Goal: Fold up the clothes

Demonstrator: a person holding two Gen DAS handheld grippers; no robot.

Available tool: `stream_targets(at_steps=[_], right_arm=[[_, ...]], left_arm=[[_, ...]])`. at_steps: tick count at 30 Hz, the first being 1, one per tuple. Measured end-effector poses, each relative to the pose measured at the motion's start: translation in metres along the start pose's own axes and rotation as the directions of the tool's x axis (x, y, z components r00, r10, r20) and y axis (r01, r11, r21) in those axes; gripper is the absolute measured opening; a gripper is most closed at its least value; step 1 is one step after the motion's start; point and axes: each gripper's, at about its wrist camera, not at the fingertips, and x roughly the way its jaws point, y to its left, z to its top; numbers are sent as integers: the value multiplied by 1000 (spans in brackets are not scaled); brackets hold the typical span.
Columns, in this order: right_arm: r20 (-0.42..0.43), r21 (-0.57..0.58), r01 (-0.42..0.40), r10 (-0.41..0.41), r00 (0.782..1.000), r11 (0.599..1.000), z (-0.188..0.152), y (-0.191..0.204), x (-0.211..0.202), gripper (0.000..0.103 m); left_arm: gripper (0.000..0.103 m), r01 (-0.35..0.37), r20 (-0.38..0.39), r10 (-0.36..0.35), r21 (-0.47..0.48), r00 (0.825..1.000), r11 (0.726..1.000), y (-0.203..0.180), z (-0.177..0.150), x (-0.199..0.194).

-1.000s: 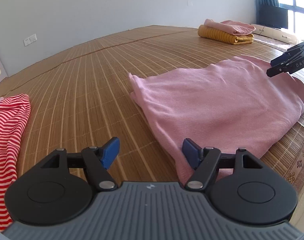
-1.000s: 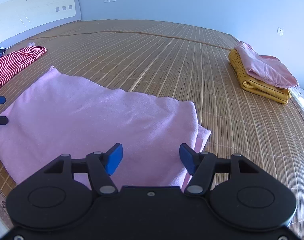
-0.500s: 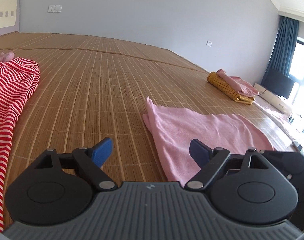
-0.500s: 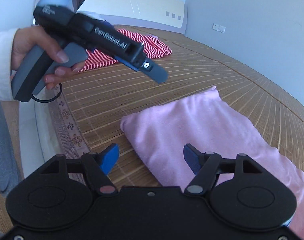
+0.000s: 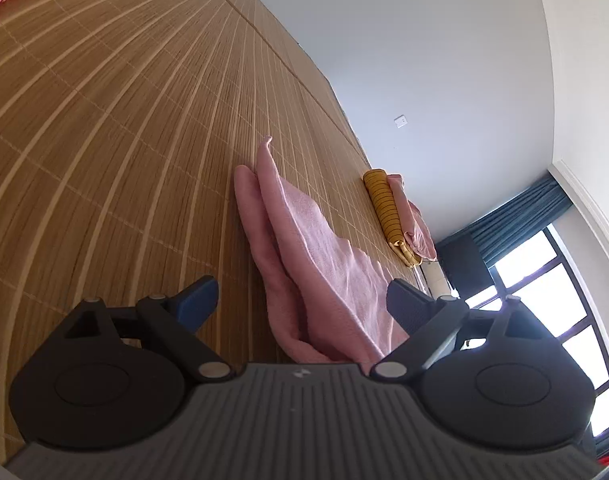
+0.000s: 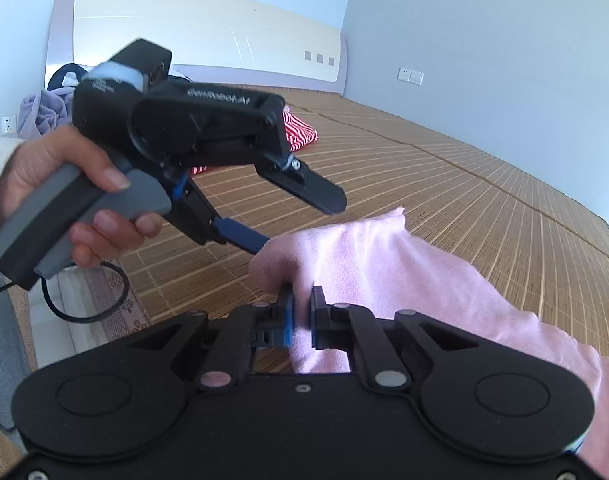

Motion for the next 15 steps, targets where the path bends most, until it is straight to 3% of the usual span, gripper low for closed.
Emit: stream_targets(at_steps=[5,8,10,12,15], right_arm=[[23,30,0,-1,1000,1000,3,-6,-10,9],[29,33,-14,13,999,999,2,-3,-17,9],[27,25,-16,16,1000,1000,0,0,-20,9],[25,25,-18,17,1000,1000,-2,1,-20,9],[16,48,-31,31,999,998,-6,-2,-21,10]], left_arm=[[94,38,-42,-40,-54,998,998,-5,-9,23],[94,52,-7,-52,-48,999,997,-11,-17,30],[90,16,-19,-16,-10,1000,1000,-18,-20,35],[48,-45,-47,47,42,998,998,-25,-25,43],[27,-67,-45,70,68,997,995,-28,-31,50]])
